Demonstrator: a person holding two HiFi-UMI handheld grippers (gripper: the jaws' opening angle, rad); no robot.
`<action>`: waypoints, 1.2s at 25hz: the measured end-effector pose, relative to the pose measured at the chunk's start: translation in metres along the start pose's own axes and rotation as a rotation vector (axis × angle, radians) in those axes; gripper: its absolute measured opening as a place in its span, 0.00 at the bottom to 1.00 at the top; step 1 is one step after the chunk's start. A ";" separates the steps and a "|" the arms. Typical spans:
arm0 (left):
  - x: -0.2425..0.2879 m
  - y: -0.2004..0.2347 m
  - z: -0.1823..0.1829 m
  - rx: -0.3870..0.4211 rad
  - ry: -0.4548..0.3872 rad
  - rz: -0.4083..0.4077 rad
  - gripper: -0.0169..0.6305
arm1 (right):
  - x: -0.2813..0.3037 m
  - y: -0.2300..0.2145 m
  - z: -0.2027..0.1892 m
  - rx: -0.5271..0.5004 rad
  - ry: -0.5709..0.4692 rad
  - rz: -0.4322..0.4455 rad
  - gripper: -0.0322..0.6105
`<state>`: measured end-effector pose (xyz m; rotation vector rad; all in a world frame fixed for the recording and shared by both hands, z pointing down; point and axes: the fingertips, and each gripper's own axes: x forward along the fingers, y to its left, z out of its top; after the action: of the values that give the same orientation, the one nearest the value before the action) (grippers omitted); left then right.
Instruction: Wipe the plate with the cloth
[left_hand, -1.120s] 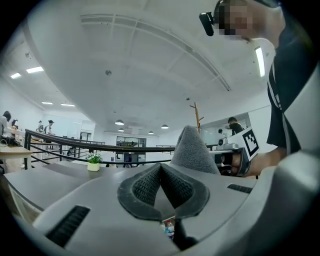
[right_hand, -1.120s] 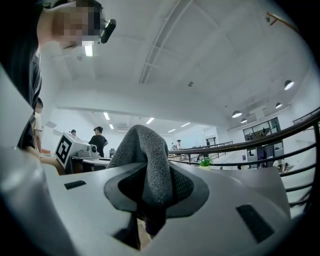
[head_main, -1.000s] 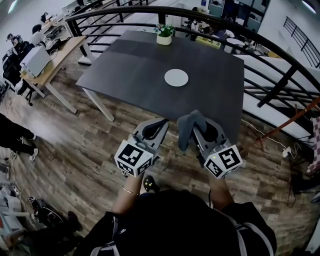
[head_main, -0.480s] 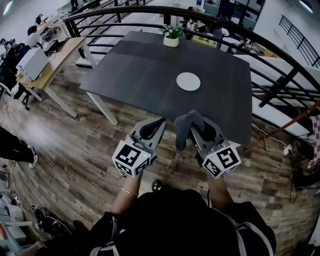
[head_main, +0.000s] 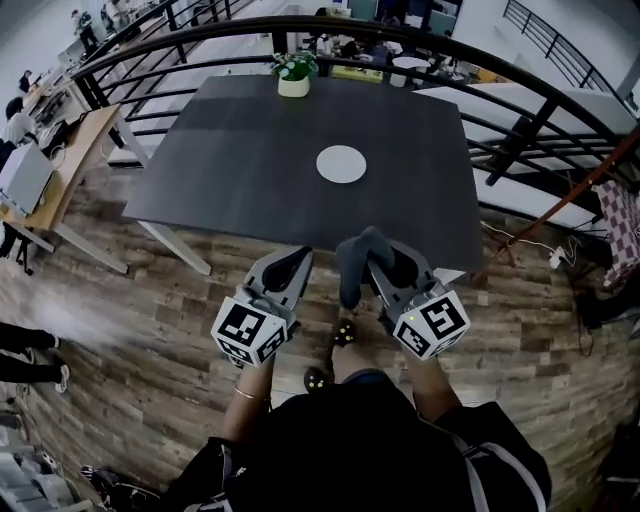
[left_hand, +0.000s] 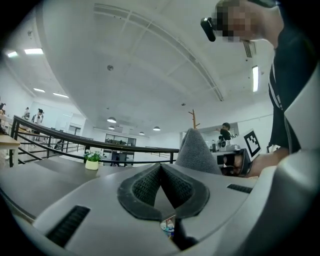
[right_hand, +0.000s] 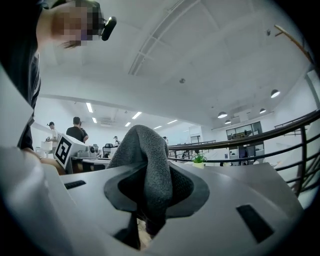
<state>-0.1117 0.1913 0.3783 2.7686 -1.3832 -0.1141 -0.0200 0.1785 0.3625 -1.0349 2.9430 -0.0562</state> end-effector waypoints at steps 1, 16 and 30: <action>0.008 0.000 -0.001 -0.001 0.001 -0.011 0.03 | -0.001 -0.009 0.000 0.002 -0.001 -0.013 0.19; 0.130 0.089 0.008 0.063 0.021 -0.042 0.03 | 0.088 -0.142 0.013 0.009 -0.036 -0.065 0.18; 0.236 0.120 0.004 0.093 0.027 -0.099 0.03 | 0.119 -0.244 0.018 0.002 -0.064 -0.100 0.18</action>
<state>-0.0661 -0.0691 0.3723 2.9025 -1.2776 -0.0156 0.0407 -0.0864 0.3534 -1.1603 2.8325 -0.0276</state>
